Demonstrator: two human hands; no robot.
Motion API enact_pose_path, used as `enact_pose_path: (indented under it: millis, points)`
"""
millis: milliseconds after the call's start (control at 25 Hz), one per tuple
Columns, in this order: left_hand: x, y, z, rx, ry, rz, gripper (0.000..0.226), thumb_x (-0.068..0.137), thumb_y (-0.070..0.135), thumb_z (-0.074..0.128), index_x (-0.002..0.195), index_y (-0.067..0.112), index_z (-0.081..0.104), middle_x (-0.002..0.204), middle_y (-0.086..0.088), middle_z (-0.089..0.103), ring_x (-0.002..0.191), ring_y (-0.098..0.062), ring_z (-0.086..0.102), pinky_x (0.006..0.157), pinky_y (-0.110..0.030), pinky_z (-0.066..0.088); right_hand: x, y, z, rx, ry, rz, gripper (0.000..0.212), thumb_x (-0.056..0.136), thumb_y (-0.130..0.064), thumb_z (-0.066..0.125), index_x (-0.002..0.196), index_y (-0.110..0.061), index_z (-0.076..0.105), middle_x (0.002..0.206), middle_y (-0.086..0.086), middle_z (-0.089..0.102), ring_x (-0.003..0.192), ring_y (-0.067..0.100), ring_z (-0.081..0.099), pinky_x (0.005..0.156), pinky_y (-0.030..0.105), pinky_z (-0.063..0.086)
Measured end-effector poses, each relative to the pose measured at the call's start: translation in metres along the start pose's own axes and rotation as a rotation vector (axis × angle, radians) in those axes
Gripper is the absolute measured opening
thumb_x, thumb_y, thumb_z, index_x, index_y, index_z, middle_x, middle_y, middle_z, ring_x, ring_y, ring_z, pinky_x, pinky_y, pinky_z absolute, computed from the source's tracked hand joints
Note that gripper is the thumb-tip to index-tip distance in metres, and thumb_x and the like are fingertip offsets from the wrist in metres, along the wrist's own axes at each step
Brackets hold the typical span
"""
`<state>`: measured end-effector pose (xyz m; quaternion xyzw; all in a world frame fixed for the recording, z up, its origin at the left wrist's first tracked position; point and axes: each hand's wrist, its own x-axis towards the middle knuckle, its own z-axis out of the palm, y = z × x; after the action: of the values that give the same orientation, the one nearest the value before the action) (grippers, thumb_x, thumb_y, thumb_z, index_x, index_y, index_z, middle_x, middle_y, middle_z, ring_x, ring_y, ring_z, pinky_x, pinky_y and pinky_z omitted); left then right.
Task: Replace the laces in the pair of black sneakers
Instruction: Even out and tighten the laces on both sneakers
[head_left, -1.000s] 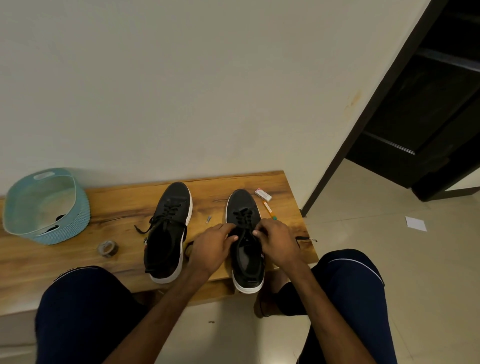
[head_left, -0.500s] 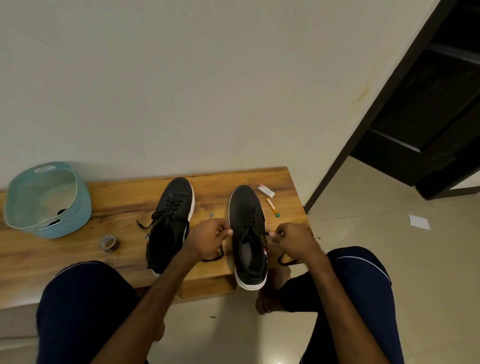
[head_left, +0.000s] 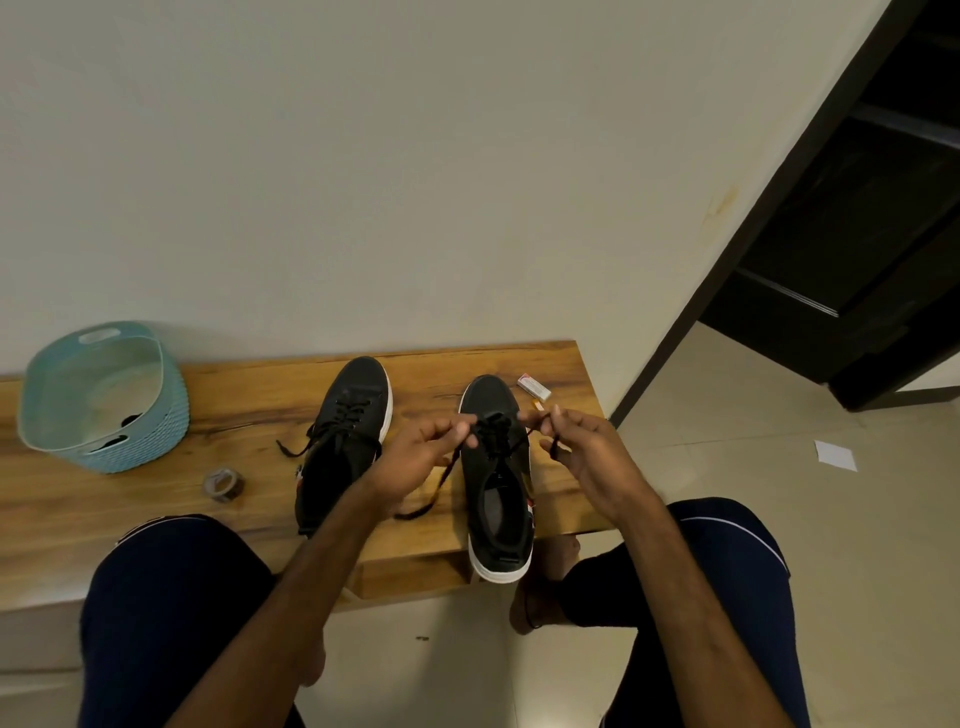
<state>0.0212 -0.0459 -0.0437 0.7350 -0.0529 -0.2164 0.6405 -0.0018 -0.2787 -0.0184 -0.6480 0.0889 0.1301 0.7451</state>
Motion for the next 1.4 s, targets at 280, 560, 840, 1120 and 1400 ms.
enact_pose_path:
  millis: [280, 560, 840, 1120, 1400]
  points:
    - [0.006, 0.012, 0.037, -0.362, 0.212, 0.2, 0.039, 0.102, 0.025, 0.047, 0.1, -0.011, 0.06, 0.093, -0.027, 0.065, 0.087, -0.023, 0.066, 0.085, -0.031, 0.052, 0.006, 0.018, 0.039, 0.096, 0.089, -0.169, 0.026, 0.102, -0.022, 0.05, 0.109, -0.007, 0.071, 0.072, 0.004, 0.054, 0.068, 0.014, 0.048, 0.074, 0.029, 0.045]
    - [0.011, 0.01, 0.033, -0.253, 0.262, 0.339, 0.027, 0.097, 0.005, 0.055, 0.121, -0.001, 0.066, 0.098, -0.02, 0.07, 0.091, -0.02, 0.064, 0.09, -0.026, 0.052, 0.014, 0.013, 0.036, -0.003, 0.08, -0.251, 0.036, 0.105, -0.005, 0.042, 0.134, -0.016, 0.061, 0.078, 0.003, 0.06, 0.064, 0.01, 0.045, 0.066, 0.019, 0.042]
    - [0.012, 0.001, 0.033, 0.11, 0.305, 0.342, 0.03, 0.092, 0.007, 0.065, 0.122, 0.007, 0.068, 0.101, 0.007, 0.074, 0.092, -0.014, 0.069, 0.08, -0.015, 0.052, 0.018, 0.025, 0.035, -0.132, 0.174, -0.186, 0.025, 0.1, 0.0, 0.049, 0.122, -0.006, 0.06, 0.076, 0.01, 0.07, 0.056, 0.01, 0.052, 0.059, 0.022, 0.045]
    - [0.017, -0.007, 0.033, 0.404, 0.34, 0.426, 0.023, 0.09, 0.01, 0.068, 0.11, 0.018, 0.075, 0.103, 0.008, 0.074, 0.093, -0.001, 0.068, 0.084, -0.033, 0.059, 0.02, 0.034, 0.04, -0.1, 0.314, -0.132, 0.005, 0.096, -0.008, 0.061, 0.101, -0.009, 0.062, 0.077, 0.006, 0.074, 0.065, 0.012, 0.063, 0.062, 0.025, 0.052]
    - [0.012, 0.006, 0.043, 0.208, 0.429, 0.232, 0.036, 0.078, 0.014, 0.082, 0.106, 0.021, 0.061, 0.077, 0.004, 0.072, 0.071, 0.001, 0.068, 0.066, -0.016, 0.055, 0.017, 0.035, 0.04, -0.135, 0.207, -0.095, 0.01, 0.095, -0.008, 0.063, 0.097, -0.006, 0.072, 0.077, 0.003, 0.067, 0.064, 0.002, 0.059, 0.065, 0.021, 0.05]
